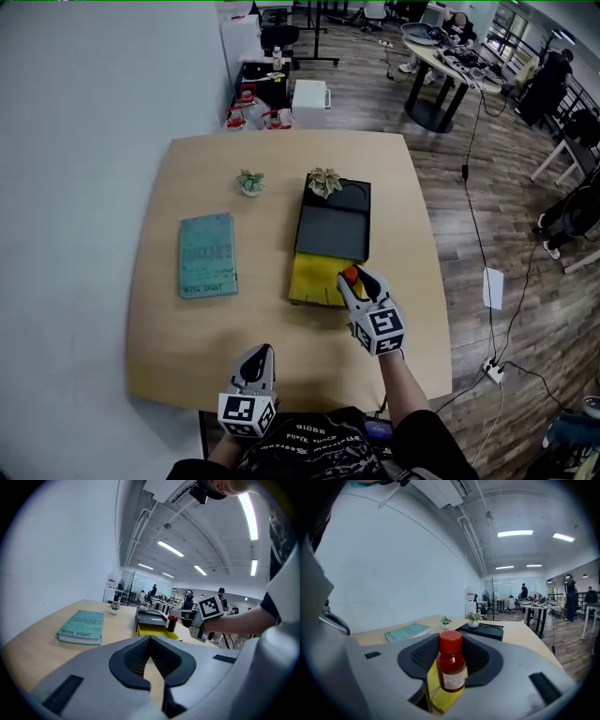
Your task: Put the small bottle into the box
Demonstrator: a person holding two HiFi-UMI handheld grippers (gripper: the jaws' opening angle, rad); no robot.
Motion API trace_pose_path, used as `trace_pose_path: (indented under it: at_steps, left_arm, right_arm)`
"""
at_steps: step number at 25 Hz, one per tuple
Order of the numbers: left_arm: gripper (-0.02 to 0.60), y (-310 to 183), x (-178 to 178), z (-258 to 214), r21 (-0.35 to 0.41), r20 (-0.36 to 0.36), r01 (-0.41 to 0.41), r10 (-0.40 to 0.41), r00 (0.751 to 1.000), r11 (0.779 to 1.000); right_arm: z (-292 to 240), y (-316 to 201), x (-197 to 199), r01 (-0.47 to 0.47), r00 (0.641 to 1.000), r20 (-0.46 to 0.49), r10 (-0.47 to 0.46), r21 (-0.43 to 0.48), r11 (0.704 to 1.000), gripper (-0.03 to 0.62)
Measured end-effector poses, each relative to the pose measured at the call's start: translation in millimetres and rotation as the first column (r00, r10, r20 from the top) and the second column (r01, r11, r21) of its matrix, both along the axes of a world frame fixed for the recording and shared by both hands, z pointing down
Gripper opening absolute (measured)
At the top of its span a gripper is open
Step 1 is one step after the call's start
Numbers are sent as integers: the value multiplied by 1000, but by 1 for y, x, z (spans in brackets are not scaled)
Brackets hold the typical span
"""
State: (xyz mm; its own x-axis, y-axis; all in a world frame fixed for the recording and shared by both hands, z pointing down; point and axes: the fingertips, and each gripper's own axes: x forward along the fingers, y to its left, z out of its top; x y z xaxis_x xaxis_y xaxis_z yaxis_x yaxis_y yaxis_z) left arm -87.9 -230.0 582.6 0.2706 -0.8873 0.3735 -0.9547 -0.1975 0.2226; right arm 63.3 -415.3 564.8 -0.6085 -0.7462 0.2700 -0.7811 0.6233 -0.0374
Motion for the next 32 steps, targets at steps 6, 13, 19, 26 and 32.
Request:
trace_pose_path:
  at_steps: [6, 13, 19, 26, 32]
  left_arm:
    - [3, -6, -1, 7, -35, 25, -5, 6, 1000, 999]
    - [3, -15, 5, 15, -70, 31, -26, 28, 999, 997]
    - [3, -20, 6, 23, -88, 24, -20, 22, 999, 996]
    - [3, -27, 7, 17, -96, 16, -12, 14, 1000, 995]
    - [3, -24, 8, 25, -93, 44, -23, 27, 999, 995]
  right_arm:
    - [13, -23, -2, -8, 1000, 15, 8, -17, 1000, 156]
    - [34, -47, 0, -10, 998, -61, 9, -16, 1000, 156]
    - [56, -55, -1, 16, 992, -124, -20, -33, 999, 156]
    - [65, -58, -3, 26, 992, -119, -32, -56, 998, 156]
    - [74, -62, 0, 9, 994, -111, -23, -125, 992, 158]
